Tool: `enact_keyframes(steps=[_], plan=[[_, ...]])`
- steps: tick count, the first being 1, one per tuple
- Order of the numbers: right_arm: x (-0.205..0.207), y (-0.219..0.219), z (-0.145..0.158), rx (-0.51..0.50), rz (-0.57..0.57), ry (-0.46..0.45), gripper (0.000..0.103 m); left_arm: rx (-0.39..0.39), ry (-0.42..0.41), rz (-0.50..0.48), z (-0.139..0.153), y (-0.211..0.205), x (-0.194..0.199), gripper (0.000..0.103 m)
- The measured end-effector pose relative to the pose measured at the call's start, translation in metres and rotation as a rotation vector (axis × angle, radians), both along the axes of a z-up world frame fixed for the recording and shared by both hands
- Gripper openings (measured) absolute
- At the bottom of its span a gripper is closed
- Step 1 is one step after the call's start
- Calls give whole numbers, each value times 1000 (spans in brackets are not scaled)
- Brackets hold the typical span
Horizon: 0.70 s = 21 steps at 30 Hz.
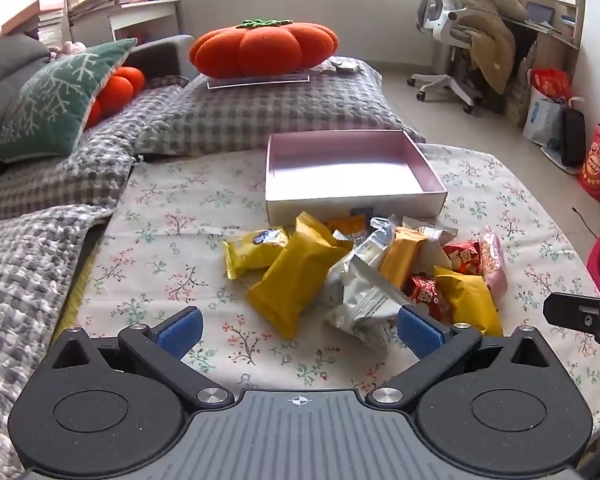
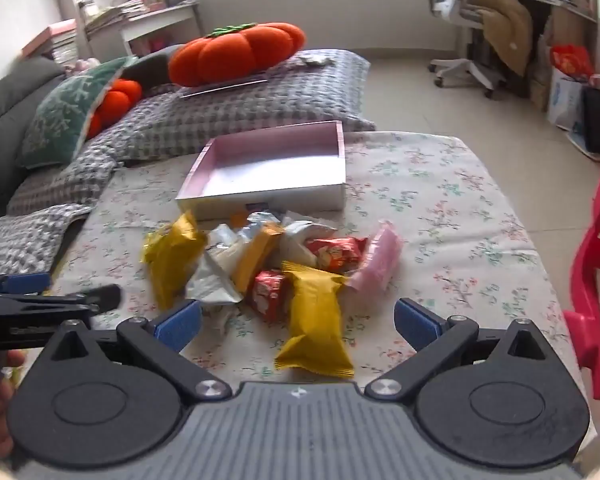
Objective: Organize snacks
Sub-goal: 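Move both tools toward the snack pile beside the pink box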
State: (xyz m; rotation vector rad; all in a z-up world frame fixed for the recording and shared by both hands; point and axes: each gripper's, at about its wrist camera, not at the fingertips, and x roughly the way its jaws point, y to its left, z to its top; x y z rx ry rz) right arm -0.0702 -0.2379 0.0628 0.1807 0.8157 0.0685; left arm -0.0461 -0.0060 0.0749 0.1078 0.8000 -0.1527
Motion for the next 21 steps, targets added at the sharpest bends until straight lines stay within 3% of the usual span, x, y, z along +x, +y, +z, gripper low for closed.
enact_keyframes(steps=[3,13,21], plan=[[-13,15,4,-24,-57,7,103,-4,11,-12,4,-1,-1,103],[-13,8,7,13,-83,80,103,-12,52,-26,-3,-10,6,103],[-3,12,7,-31,-76,95,103,-5,69,-12,-5,-10,15,103]])
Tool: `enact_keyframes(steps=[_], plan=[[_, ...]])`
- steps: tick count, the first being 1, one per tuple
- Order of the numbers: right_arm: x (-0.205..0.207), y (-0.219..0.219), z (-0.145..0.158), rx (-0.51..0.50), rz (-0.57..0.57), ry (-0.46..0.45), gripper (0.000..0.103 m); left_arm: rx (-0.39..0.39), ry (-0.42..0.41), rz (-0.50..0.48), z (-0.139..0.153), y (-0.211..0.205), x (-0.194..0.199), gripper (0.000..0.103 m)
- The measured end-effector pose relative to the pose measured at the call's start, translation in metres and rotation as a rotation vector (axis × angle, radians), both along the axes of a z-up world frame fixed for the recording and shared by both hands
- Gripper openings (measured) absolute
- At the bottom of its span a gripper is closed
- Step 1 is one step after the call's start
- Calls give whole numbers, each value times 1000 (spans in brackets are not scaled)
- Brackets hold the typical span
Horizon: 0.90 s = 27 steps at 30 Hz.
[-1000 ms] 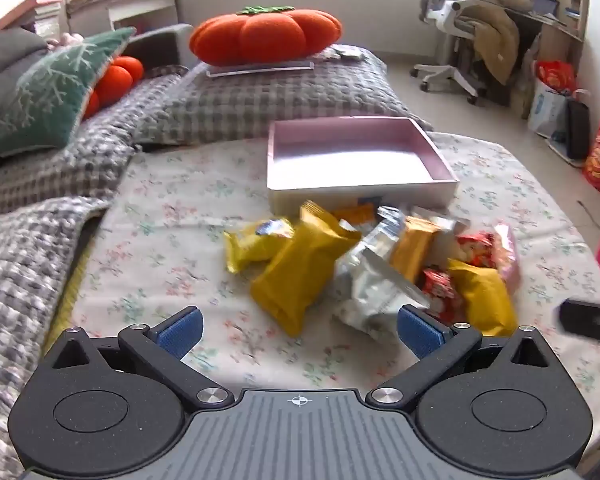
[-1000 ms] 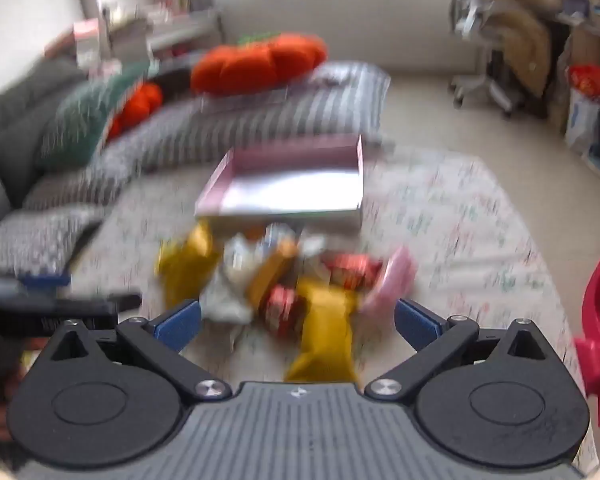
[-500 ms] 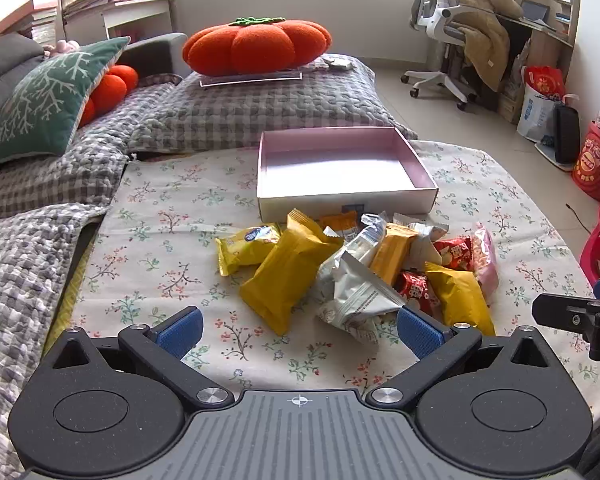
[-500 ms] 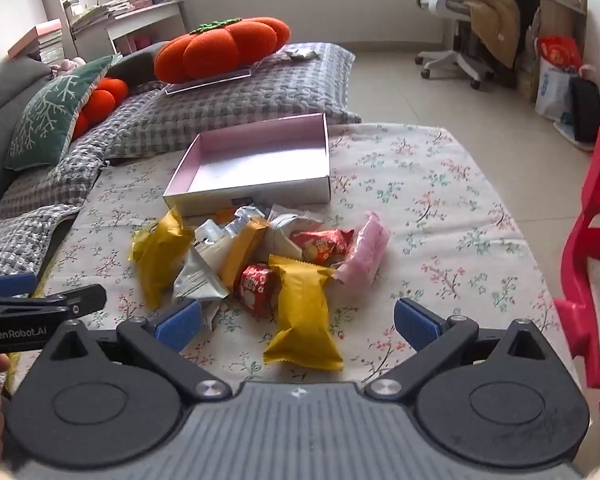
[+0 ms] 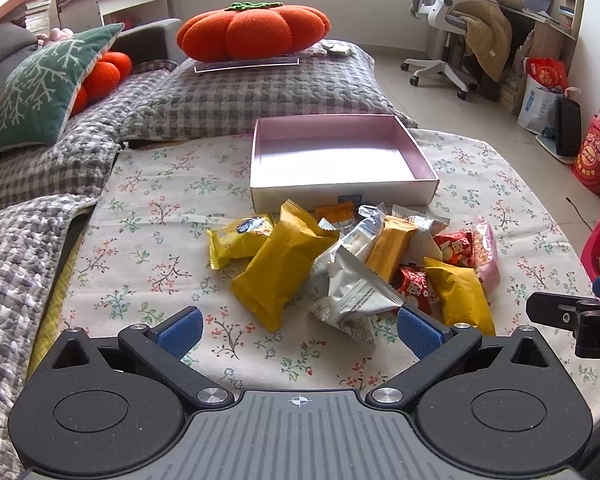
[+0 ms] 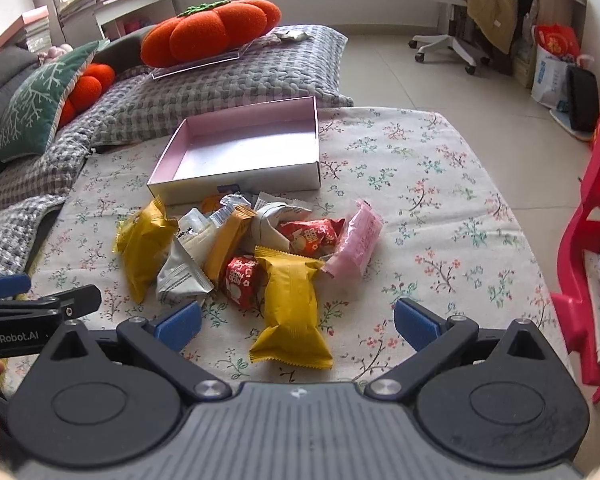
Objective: Organize snacks
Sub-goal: 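Move both tools toward the snack pile beside the pink box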
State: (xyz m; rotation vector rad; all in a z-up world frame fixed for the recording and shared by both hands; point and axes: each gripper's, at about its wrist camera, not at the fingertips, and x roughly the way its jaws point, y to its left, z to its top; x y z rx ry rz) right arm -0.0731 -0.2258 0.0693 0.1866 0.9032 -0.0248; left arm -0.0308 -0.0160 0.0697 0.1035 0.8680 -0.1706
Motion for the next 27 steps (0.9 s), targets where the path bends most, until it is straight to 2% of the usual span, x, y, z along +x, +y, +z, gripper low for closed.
enact_keyframes(steps=[3,20,27], plan=[[5,2,0,-22,2,3,103,1,10,6,-1,1,5,103],[34,-7,-12,18,-37,58,103,14,69,9,-15,-1,39,103],[49,-15,-21,31,-59,92,99,10,98,5,-22,-6,54,103]])
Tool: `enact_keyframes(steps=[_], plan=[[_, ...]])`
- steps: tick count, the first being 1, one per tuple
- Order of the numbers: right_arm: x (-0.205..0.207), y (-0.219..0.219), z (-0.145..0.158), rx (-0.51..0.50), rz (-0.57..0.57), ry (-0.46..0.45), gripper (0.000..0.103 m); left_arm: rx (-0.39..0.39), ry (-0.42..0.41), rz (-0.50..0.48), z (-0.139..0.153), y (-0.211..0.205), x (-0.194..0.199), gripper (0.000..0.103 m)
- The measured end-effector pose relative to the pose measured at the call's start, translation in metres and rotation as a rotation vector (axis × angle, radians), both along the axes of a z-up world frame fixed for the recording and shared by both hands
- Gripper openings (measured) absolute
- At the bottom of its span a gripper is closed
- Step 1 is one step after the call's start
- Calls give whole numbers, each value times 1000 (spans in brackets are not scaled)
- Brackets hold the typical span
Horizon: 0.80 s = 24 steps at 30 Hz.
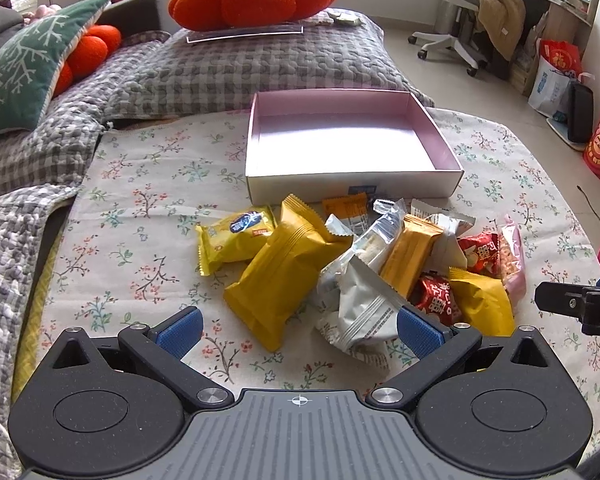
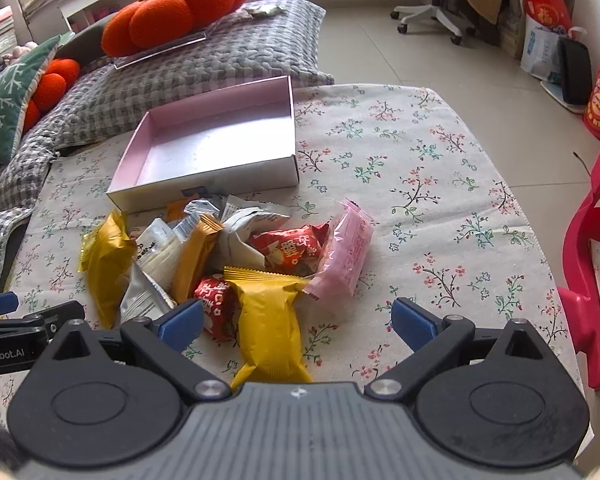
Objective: Organize snacks
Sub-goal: 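Move both tools toward the snack pile beside the pink box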
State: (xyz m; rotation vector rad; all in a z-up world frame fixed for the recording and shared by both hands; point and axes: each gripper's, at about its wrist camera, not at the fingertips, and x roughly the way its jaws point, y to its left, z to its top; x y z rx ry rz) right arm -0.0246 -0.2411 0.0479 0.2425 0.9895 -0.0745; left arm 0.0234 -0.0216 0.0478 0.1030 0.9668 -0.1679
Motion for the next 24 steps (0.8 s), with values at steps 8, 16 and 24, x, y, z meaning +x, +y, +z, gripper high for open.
enact_keyframes(steps=[8,16,24], plan=[[-2,-7,0,29,10,24,99,-12,26,-14,-3,-6,1,103],[-2,-7,-3,53,37,36,100,2,13,-15,-2,-9,-3,103],[19,-30,-25,64,-53,91,90,9,-4,-3,-8,11,17,103]])
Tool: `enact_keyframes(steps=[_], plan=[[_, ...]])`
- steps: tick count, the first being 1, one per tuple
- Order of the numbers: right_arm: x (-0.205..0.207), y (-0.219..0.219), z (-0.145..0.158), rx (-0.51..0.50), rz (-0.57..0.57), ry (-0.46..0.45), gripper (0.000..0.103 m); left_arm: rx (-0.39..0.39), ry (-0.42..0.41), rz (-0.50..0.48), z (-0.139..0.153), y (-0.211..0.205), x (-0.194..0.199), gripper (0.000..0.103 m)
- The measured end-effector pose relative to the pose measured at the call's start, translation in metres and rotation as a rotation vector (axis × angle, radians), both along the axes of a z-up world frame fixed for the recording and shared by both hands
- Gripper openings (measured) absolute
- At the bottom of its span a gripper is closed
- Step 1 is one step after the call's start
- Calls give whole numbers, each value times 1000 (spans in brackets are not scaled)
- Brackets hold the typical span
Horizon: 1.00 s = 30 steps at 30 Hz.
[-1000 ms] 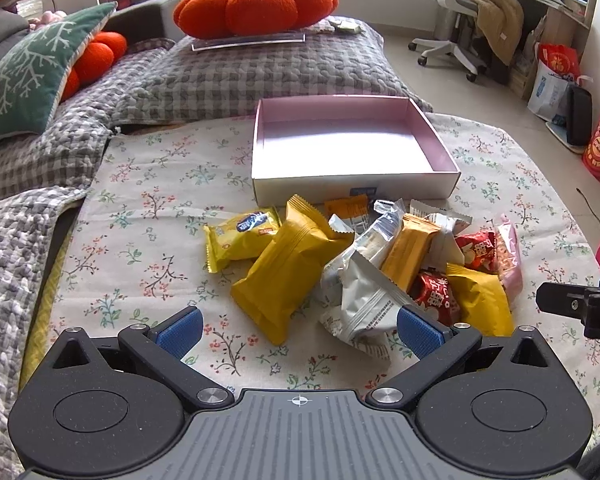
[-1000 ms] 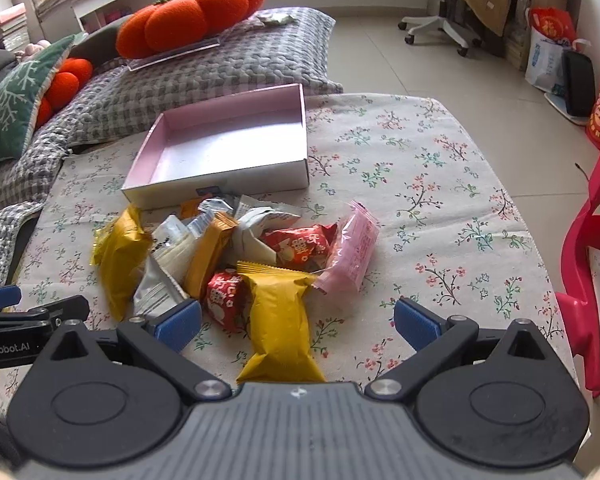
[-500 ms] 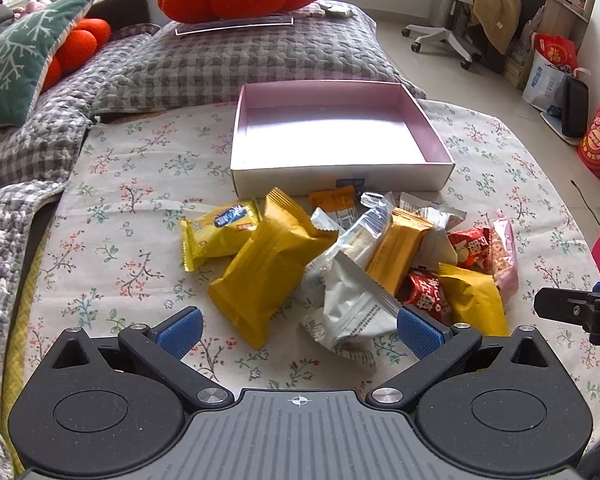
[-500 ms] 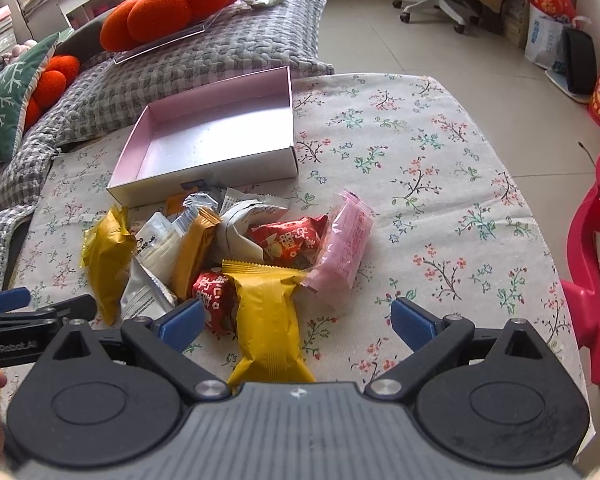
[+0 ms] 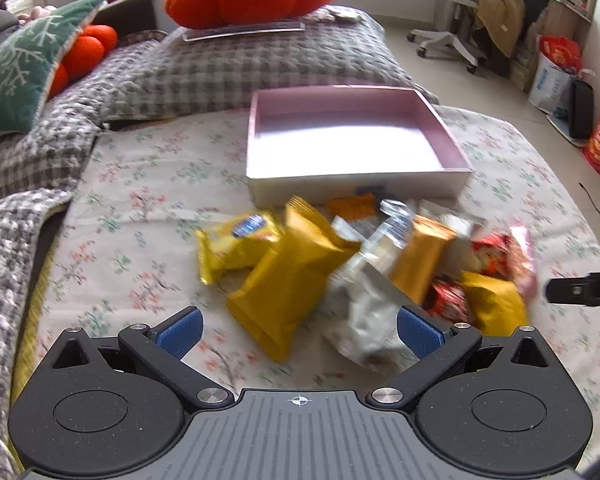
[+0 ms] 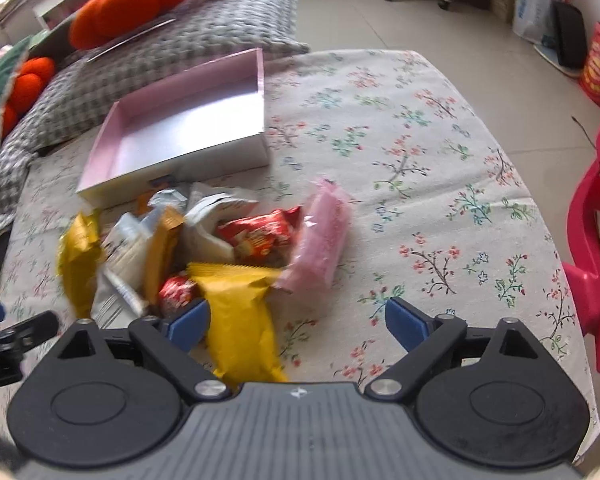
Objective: Organize snacks
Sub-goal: 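Move both tools toward the snack pile beside the pink box, then grasp a yellow pastry pack with the right gripper while the left grasps another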
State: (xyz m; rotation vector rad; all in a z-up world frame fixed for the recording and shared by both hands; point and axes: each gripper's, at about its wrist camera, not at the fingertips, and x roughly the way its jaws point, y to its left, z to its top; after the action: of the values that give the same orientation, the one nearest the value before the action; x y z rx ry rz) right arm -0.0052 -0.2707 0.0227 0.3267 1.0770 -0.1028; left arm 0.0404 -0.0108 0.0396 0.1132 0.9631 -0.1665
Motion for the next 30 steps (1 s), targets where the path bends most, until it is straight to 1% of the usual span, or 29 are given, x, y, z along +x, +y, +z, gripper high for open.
enact_keyframes(steps=[4,6,10,12,15,17,18,20,22,26,27,28,29,30], plan=[[11,-12,-10,30,-54,17,84,-8,-1,7,-10,8,17,103],[18,-12,-15,21,-65,29,78,6,-7,-8,-14,6,23,103],[30,-9,-18,10,-66,32,74,44,-56,-52,-16,7,34,103],[29,-6,-16,10,-54,23,73,49,-62,-104,-19,7,38,103],[22,5,-17,3,10,30,74,51,-34,-193,-30,5,44,103],[16,18,-22,9,73,45,75,39,20,-271,-44,1,49,103],[14,24,-25,13,103,58,75,42,41,-285,-50,-1,52,103],[15,33,-33,24,140,81,75,51,42,-272,-58,-2,57,103],[17,40,-39,18,151,101,75,60,63,-286,-65,-3,64,103],[21,42,-53,30,151,140,66,73,80,-297,-79,-3,67,102],[20,42,-52,22,153,130,61,62,80,-295,-78,-2,67,101],[19,43,-50,9,157,124,57,48,81,-293,-77,-1,67,93],[19,44,-49,7,159,118,44,33,84,-291,-75,0,66,79],[18,43,-48,15,156,112,42,22,88,-289,-73,0,64,71]])
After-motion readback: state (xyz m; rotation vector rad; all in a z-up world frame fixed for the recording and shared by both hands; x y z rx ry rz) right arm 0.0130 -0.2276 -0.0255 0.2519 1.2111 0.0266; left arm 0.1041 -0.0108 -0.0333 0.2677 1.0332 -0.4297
